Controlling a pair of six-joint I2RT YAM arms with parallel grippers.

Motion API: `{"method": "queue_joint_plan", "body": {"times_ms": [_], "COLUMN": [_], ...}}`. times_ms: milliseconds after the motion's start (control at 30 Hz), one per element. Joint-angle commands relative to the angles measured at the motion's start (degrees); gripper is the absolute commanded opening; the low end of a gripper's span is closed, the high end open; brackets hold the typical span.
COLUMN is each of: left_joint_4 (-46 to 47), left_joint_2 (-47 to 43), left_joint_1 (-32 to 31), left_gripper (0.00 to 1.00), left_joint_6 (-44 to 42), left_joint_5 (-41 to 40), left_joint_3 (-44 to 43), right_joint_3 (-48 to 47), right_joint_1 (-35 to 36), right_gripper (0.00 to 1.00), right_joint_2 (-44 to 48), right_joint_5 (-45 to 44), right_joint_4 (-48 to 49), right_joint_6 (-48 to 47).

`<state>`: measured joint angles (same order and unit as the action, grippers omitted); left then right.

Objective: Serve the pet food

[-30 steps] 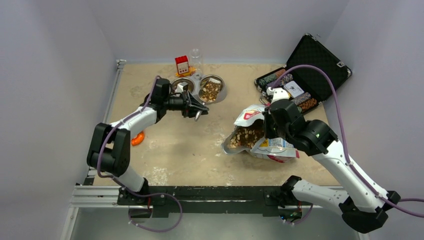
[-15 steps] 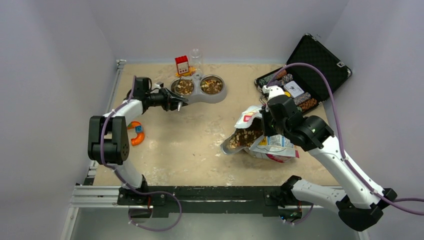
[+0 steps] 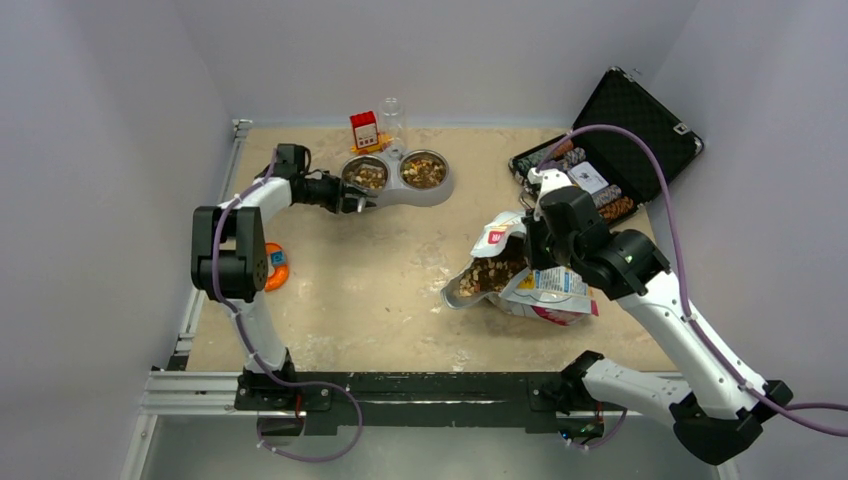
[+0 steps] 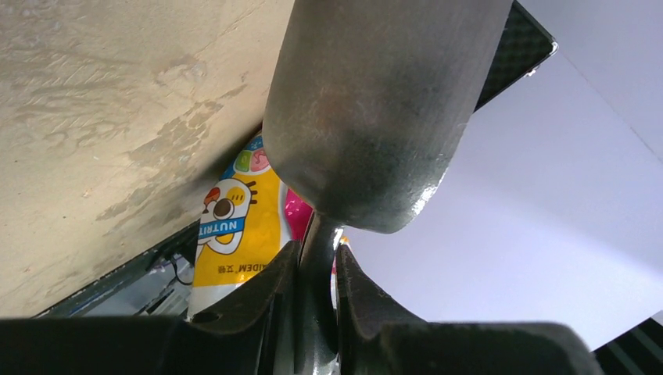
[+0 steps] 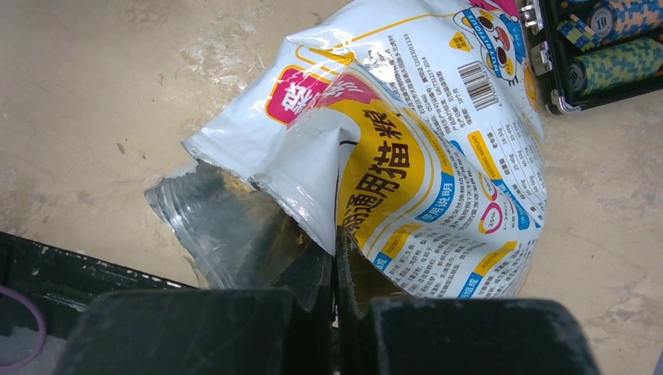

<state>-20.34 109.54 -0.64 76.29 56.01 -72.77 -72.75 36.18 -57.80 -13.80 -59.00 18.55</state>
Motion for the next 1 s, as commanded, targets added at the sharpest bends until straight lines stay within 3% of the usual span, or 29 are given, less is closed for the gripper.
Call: {"method": "queue_joint_plan", "body": {"times_ms": [0, 267, 467, 967], "left_joint_4": [-6.5, -12.9, -22.3, -25.6], "left_joint_2": [1.7, 1.9, 3.3, 5.9], "left_joint_1": [0.4, 0.5, 0.5, 0.3], "left_gripper": [0.00, 0.00, 0.00, 0.00], "left_joint_6": [-0.5, 5.3, 8.4, 24.2], "left_joint_5": [0.4, -0.6, -1.4, -0.7], "left_joint_3": [-5.8, -7.3, -13.6, -22.8], "right_joint_3": [-1.3, -1.9, -2.1, -2.1], "right_joint_1": [-1.3, -2.2, -2.8, -5.0], "right_gripper": [0.00, 0.00, 0.00, 0.00], "right_joint_2": [-0.4, -1.8, -2.5, -3.5], "right_joint_5": [-1.2, -1.1, -0.4, 0.4], "right_joint_4": [6.2, 7.5, 8.3, 9.3], "right_joint_6": [-0.4, 0.2, 0.1, -0.2]}}
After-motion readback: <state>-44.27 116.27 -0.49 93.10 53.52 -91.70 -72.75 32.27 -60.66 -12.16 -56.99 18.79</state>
